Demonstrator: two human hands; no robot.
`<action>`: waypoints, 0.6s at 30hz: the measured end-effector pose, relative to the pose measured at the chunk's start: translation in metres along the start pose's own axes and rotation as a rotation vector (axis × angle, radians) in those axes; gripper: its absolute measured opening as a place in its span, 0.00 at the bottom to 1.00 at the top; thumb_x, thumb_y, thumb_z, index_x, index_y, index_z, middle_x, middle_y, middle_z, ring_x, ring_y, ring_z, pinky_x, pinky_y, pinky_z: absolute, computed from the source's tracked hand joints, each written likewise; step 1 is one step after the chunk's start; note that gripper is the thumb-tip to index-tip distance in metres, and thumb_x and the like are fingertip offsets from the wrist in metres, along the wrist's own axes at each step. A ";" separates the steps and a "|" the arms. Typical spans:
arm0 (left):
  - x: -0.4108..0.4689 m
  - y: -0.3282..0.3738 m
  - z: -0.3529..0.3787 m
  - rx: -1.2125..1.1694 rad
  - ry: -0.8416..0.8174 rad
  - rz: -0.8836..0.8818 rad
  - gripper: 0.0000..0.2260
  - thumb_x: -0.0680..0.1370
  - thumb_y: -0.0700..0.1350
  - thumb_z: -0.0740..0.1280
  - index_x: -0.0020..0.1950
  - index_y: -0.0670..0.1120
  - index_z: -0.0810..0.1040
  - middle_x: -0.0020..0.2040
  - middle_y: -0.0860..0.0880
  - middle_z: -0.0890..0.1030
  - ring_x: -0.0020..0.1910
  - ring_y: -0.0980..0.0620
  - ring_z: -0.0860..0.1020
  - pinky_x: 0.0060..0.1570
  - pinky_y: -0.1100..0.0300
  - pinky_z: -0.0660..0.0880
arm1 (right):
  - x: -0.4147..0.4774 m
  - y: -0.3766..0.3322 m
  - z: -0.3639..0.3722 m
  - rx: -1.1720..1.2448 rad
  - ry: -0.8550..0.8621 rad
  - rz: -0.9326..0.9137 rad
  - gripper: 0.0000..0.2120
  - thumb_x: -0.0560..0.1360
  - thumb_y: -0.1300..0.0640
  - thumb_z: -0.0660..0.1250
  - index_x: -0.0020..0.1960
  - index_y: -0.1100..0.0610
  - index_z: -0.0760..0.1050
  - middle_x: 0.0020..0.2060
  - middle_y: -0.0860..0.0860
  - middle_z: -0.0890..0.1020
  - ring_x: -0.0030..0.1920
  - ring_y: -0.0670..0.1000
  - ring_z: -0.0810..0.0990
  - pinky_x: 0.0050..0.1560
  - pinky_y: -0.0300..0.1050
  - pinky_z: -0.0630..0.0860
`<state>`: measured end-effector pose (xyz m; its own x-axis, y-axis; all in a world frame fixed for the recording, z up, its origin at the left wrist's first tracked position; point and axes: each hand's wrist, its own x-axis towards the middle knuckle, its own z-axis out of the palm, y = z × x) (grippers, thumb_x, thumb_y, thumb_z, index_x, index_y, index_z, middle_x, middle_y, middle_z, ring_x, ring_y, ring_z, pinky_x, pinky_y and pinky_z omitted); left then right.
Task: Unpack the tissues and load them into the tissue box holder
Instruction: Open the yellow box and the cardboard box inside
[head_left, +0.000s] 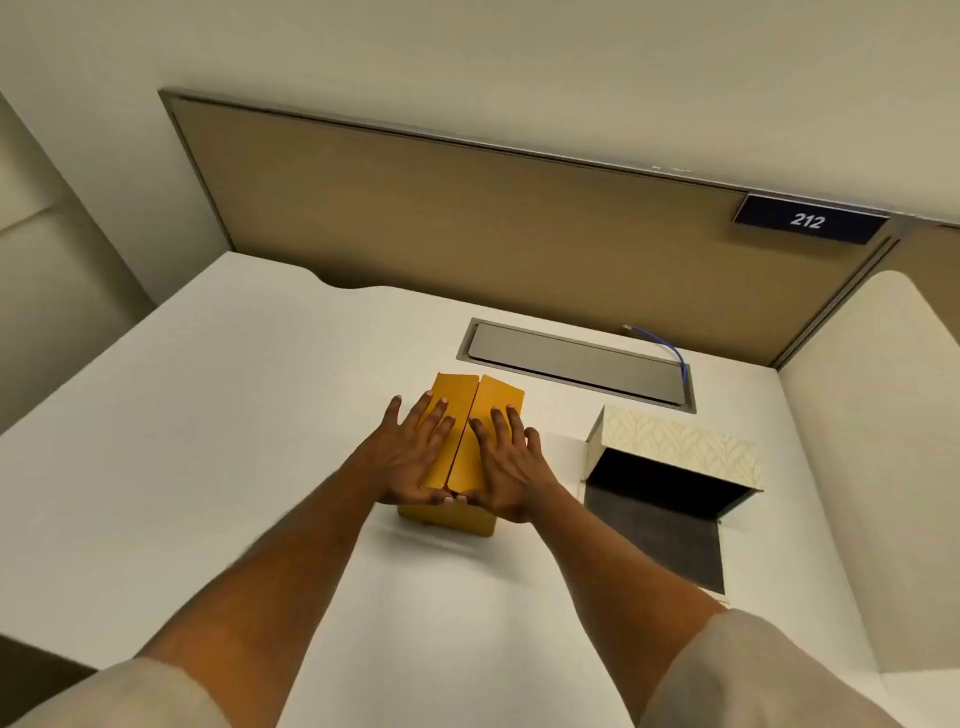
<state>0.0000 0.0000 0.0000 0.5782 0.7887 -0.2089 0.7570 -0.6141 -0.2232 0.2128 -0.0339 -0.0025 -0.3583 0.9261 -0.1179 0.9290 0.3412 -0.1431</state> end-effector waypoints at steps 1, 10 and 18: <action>0.001 -0.001 0.000 -0.010 -0.014 -0.006 0.53 0.66 0.80 0.37 0.78 0.44 0.39 0.79 0.39 0.40 0.76 0.38 0.37 0.71 0.32 0.42 | 0.002 -0.002 0.002 0.013 -0.006 -0.026 0.53 0.67 0.23 0.55 0.78 0.53 0.41 0.78 0.61 0.46 0.77 0.64 0.40 0.73 0.65 0.48; 0.001 -0.007 0.004 -0.074 0.077 0.082 0.47 0.72 0.74 0.44 0.78 0.41 0.48 0.79 0.39 0.46 0.77 0.40 0.42 0.73 0.36 0.46 | 0.004 -0.005 0.003 0.055 0.046 -0.152 0.47 0.72 0.28 0.57 0.77 0.59 0.51 0.78 0.59 0.54 0.78 0.62 0.44 0.72 0.63 0.54; -0.021 -0.034 -0.003 -0.253 0.415 0.205 0.27 0.76 0.55 0.58 0.70 0.40 0.70 0.74 0.40 0.67 0.74 0.36 0.62 0.69 0.31 0.57 | -0.031 0.010 0.013 0.246 0.529 -0.343 0.22 0.73 0.57 0.70 0.64 0.57 0.67 0.67 0.59 0.71 0.73 0.64 0.61 0.67 0.59 0.65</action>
<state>-0.0374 0.0044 0.0152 0.7551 0.6298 0.1823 0.6359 -0.7712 0.0306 0.2315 -0.0617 -0.0133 -0.4779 0.7470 0.4622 0.7001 0.6417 -0.3132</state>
